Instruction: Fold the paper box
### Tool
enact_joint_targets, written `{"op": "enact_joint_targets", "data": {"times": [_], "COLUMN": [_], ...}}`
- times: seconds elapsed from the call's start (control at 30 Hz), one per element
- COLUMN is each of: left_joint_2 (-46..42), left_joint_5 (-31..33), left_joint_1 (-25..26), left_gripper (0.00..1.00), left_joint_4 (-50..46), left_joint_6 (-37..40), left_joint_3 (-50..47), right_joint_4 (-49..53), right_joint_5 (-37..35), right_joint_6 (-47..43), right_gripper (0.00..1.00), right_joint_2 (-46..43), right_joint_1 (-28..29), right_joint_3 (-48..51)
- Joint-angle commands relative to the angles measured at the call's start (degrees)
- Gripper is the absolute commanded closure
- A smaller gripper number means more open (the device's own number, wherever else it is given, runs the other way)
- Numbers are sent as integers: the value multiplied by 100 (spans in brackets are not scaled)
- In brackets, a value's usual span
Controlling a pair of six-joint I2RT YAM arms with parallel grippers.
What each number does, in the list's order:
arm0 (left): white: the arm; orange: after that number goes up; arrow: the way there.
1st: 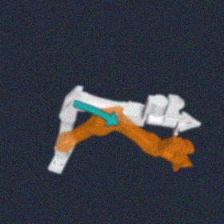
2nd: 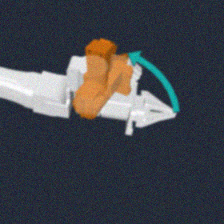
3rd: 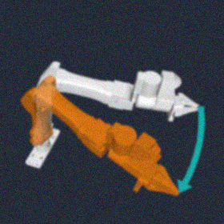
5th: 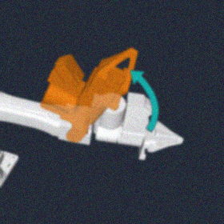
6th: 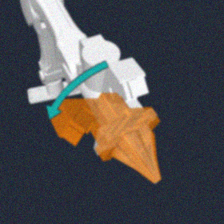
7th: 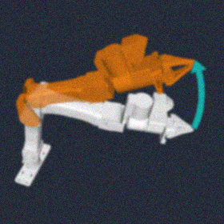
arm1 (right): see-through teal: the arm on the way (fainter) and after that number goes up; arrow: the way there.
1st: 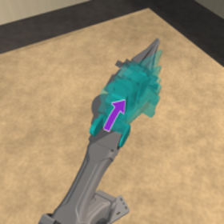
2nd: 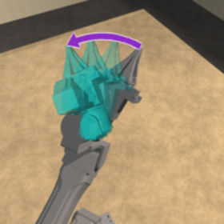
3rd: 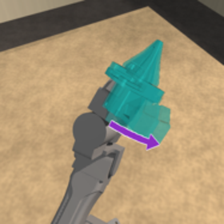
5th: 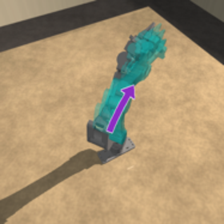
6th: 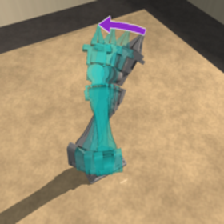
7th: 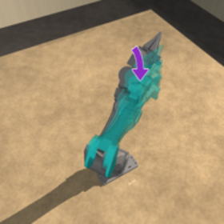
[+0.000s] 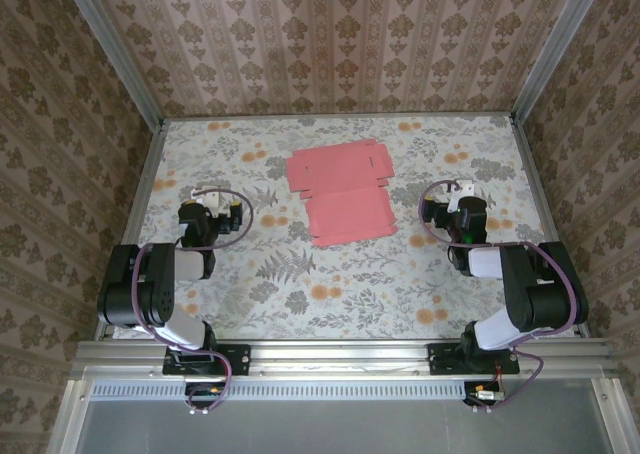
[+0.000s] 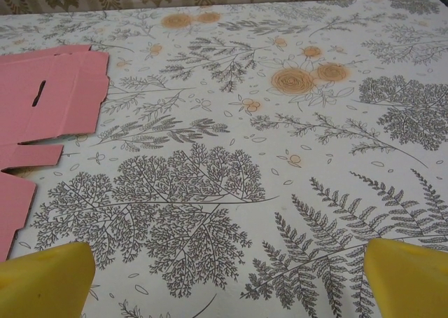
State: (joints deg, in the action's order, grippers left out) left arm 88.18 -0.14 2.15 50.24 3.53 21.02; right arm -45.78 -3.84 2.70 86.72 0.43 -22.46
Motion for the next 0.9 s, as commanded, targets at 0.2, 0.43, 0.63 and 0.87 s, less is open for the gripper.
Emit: {"op": "enact_joint_targets", "data": {"times": [0.2,0.43,0.63,0.87], "left_joint_2": [76,67,-379,-2436], "left_joint_5": [45,78,509,1454], "left_joint_1": [-71,-67,232,821], "left_gripper": [0,0,0,0], "left_joint_4": [161,215,424,-2890], "left_joint_6": [88,91,337,-228], "left_joint_3": [166,134,-174,544], "right_joint_4": [-221,-401,538,2694], "right_joint_5": [32,-4,-152,-508], "right_joint_6": [-85,-67,-27,134], "right_gripper": [0,0,0,0], "right_joint_2": [87,51,-950,-2705], "right_joint_1": [37,37,90,575], "right_joint_3": [-127,-22,-74,-500]}}
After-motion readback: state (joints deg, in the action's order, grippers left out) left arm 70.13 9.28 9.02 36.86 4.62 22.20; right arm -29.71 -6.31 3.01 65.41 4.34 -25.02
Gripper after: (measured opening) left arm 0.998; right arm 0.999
